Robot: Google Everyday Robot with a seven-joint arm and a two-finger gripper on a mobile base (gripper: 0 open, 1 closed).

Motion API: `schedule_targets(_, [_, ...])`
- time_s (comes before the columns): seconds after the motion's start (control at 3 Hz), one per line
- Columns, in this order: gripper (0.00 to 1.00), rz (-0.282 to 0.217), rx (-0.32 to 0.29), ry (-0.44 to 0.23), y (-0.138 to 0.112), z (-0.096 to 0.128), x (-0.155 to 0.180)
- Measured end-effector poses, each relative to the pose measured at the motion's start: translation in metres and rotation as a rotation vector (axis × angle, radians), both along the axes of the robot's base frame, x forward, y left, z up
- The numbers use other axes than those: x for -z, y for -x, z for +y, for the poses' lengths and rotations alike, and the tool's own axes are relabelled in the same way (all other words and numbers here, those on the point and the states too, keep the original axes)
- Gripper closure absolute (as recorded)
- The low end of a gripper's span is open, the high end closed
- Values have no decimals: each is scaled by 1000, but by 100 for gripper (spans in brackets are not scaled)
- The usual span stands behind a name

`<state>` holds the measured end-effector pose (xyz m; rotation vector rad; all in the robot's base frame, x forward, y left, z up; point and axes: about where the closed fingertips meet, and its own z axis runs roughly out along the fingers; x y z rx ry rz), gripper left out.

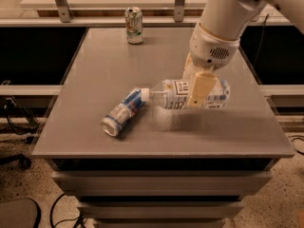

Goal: Move blue plastic bottle near redbull can

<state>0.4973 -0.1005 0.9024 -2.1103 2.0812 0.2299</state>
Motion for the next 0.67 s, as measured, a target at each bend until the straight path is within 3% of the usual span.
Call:
schedule_targets(0.33, [100, 34, -1, -10, 12, 10, 15])
schedule_targets(0.67, [82, 56, 14, -17, 18, 14, 26])
